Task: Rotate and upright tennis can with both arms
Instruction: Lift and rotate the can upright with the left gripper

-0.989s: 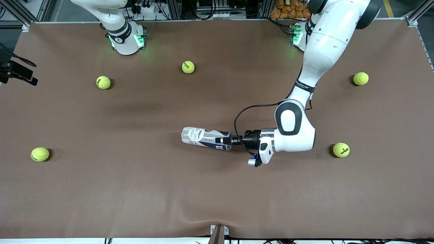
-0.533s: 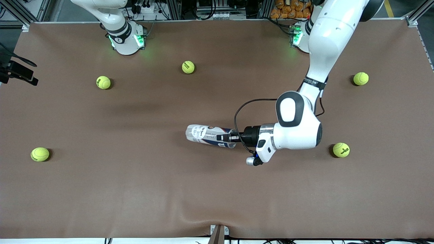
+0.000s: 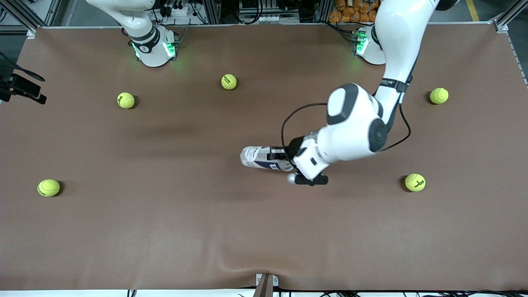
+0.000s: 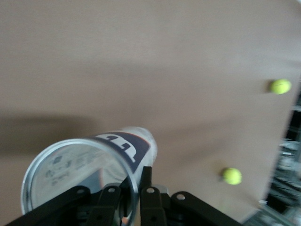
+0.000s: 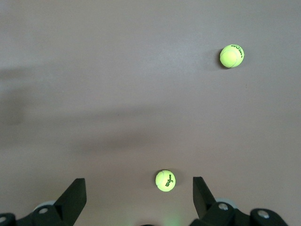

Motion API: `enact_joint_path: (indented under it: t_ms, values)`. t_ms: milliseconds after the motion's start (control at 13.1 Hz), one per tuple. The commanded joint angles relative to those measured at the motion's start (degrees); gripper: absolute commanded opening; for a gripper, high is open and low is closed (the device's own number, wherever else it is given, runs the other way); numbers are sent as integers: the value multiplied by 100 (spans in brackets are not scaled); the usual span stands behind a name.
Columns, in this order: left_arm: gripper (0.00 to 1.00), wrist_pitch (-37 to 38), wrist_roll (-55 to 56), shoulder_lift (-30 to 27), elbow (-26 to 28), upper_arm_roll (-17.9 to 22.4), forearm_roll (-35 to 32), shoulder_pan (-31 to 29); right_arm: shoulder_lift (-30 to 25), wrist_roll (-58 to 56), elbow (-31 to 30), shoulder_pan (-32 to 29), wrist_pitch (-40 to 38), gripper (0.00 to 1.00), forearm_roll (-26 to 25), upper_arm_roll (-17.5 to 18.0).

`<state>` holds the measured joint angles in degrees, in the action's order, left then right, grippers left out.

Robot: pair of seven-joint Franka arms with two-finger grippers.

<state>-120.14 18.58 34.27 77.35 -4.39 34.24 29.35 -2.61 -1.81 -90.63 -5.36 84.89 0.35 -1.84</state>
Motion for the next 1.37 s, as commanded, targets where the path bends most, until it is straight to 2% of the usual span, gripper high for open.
enact_joint_path:
  t_ms: [0, 457, 685, 1293]
  values:
    - [0, -9, 531, -227, 97, 44, -1038, 298, 50, -48, 133, -97, -34, 100, 44, 61]
    - [0, 17, 1595, -298, 105, 61, -3218, 1019, 59, -83, 142, -97, -8, 100, 44, 61]
    - [0, 17, 1649, -280, 105, 53, -3466, 1098, 59, -83, 133, -62, -8, 100, 44, 61]
    - [0, 140, 1780, -79, 140, 97, -4872, 1591, 59, -83, 133, -53, -8, 100, 53, 70]
